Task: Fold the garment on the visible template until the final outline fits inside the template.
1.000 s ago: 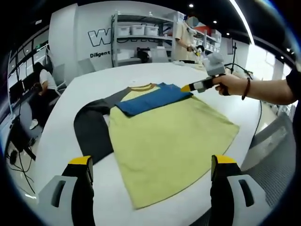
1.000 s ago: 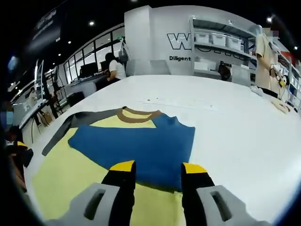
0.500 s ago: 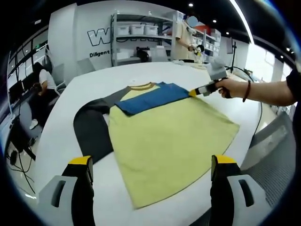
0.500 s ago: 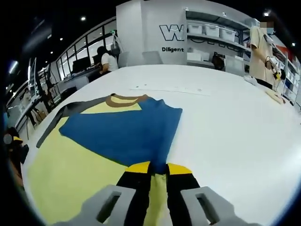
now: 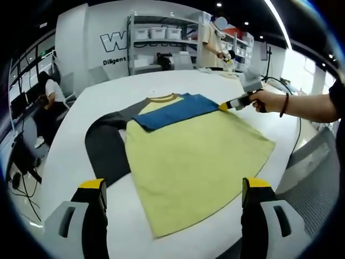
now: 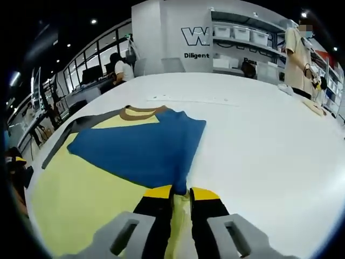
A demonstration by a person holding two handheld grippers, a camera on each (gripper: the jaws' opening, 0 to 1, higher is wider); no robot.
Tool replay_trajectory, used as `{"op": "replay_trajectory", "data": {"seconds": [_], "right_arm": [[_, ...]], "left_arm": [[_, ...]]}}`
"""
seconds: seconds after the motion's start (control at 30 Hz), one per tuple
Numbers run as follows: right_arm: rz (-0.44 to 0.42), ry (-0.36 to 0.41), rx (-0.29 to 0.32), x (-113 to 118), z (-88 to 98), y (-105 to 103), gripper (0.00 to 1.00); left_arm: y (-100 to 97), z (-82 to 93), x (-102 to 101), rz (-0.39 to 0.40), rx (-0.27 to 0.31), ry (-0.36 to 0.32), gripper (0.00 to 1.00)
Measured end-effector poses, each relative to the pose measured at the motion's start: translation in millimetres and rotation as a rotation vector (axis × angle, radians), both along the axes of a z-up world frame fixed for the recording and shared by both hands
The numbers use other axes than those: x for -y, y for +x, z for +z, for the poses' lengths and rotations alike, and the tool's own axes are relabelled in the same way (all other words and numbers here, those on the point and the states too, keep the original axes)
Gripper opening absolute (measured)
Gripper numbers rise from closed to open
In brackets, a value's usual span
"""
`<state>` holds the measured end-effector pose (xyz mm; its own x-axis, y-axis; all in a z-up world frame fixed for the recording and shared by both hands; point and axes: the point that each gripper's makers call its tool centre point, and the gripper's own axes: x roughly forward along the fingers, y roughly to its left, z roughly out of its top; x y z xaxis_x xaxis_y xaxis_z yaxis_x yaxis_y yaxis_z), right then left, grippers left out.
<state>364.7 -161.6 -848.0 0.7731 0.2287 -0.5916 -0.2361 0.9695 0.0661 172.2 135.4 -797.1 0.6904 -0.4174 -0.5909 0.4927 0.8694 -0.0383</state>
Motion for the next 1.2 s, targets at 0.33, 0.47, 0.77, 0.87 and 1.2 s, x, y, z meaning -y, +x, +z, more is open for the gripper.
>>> {"op": "replay_trajectory", "data": {"seconds": [0.33,0.47,0.77,0.87,1.2], "right_arm": [[-0.006,-0.010,-0.035,13.7,-14.2,-14.4,0.14],[-0.046,0.027,-0.037,17.9,-7.3,-17.1,0.10],[-0.030,0.010,-0.047,14.1,-14.9,-18.2,0.02],[-0.025,0.012,-0.049,15.8,-13.7,-18.1,0.00],[-0.015,-0.038,-0.064,35.3,-14.1,-17.7,0.00]], "left_arm": [[-0.6,-3.0,-0.9,-0.003,-0.012,0.015,0.99],[-0.7,-3.1,-1.6,-0.003,-0.013,0.017,0.99],[-0.9,-2.9,-3.1,0.008,-0.014,0.019,0.99],[-1.0,-3.2,-3.5,0.011,-0.017,0.016,0.99],[-1.7,-1.7,-3.0,0.011,-0.013,0.005,0.99]]}}
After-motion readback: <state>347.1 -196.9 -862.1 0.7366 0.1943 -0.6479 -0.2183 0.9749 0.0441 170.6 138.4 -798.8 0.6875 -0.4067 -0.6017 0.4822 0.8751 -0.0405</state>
